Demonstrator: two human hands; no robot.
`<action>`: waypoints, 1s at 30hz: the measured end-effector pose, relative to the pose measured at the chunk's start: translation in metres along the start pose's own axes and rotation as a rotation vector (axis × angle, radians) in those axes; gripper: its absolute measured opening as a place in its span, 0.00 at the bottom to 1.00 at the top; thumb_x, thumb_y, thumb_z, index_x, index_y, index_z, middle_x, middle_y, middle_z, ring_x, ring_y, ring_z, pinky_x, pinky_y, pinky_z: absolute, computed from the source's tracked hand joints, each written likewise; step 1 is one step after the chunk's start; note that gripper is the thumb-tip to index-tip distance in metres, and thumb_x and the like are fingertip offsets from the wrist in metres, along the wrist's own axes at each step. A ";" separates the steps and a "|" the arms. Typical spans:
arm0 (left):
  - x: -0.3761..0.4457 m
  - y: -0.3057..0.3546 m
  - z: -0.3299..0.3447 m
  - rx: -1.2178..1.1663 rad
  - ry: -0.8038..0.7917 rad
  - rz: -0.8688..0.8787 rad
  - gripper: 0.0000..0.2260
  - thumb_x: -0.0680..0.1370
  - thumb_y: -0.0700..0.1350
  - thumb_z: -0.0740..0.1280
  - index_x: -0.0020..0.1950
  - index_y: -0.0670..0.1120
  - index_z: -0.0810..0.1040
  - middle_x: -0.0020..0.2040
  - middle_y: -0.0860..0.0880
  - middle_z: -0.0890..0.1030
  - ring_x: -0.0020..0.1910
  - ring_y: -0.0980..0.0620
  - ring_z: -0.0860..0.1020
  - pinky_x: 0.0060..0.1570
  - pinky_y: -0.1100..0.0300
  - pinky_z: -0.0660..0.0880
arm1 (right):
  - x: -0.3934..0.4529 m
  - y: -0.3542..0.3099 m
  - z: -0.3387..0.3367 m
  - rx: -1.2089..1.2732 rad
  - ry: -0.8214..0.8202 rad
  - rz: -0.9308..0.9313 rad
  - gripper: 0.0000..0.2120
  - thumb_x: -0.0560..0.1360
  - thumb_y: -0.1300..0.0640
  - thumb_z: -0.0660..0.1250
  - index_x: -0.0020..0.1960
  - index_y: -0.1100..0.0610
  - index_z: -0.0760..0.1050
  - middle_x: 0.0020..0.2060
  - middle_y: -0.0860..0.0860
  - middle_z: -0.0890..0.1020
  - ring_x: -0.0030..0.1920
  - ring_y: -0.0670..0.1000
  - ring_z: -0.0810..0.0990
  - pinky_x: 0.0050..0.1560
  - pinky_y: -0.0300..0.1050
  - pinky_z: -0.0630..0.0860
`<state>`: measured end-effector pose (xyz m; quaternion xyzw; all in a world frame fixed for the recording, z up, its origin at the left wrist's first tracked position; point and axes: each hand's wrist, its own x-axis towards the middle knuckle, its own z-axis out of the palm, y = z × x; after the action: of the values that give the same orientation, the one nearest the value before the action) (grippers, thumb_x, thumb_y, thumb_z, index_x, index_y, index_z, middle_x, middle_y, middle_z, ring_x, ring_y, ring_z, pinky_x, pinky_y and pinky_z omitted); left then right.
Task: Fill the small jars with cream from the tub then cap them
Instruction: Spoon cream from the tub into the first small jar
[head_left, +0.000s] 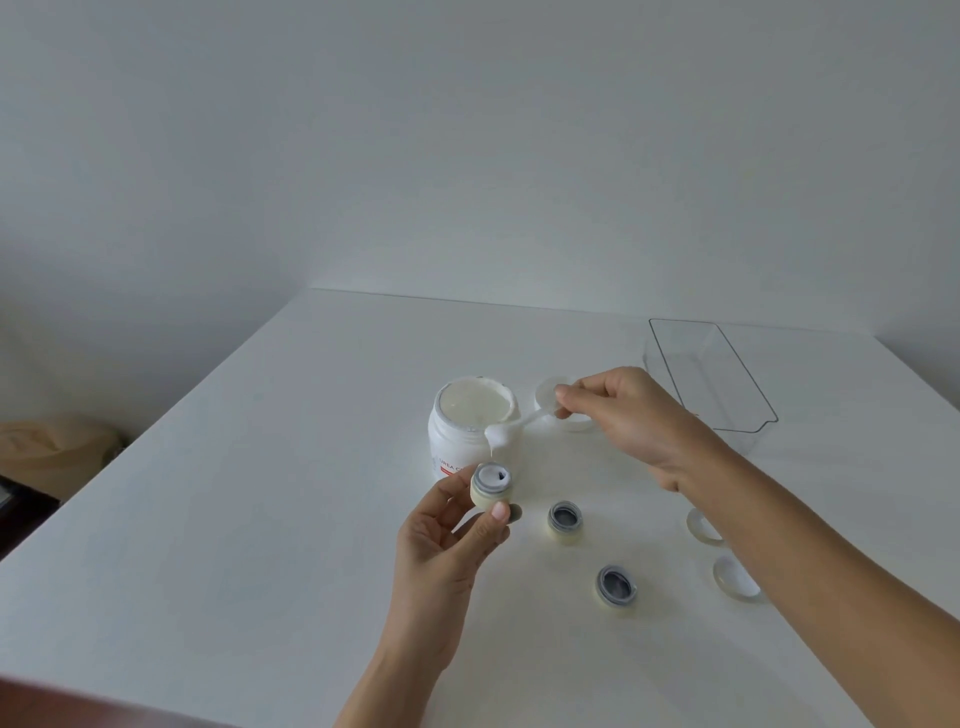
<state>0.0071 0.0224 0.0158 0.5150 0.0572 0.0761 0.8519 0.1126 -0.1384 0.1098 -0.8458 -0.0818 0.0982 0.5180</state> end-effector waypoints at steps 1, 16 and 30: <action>0.000 0.000 0.000 -0.004 -0.002 0.000 0.14 0.68 0.38 0.73 0.50 0.52 0.86 0.48 0.49 0.86 0.43 0.50 0.85 0.44 0.63 0.80 | -0.005 0.003 0.002 -0.026 0.004 0.006 0.13 0.78 0.52 0.65 0.36 0.53 0.80 0.41 0.45 0.82 0.50 0.46 0.77 0.46 0.35 0.67; 0.000 -0.002 0.000 -0.016 -0.012 -0.009 0.14 0.69 0.38 0.73 0.52 0.49 0.86 0.47 0.48 0.86 0.42 0.51 0.84 0.43 0.63 0.80 | -0.031 0.003 0.004 -0.332 0.310 -0.189 0.14 0.78 0.50 0.64 0.35 0.50 0.78 0.34 0.40 0.75 0.40 0.38 0.70 0.49 0.43 0.55; 0.001 -0.004 -0.002 -0.066 -0.030 -0.044 0.09 0.71 0.42 0.72 0.50 0.43 0.86 0.48 0.44 0.86 0.40 0.51 0.83 0.42 0.63 0.80 | -0.042 0.043 0.019 -0.598 0.632 -1.003 0.02 0.77 0.52 0.65 0.46 0.47 0.76 0.44 0.47 0.68 0.44 0.50 0.71 0.48 0.49 0.58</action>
<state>0.0085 0.0230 0.0114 0.4863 0.0532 0.0514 0.8707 0.0691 -0.1514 0.0665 -0.8008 -0.3333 -0.4342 0.2430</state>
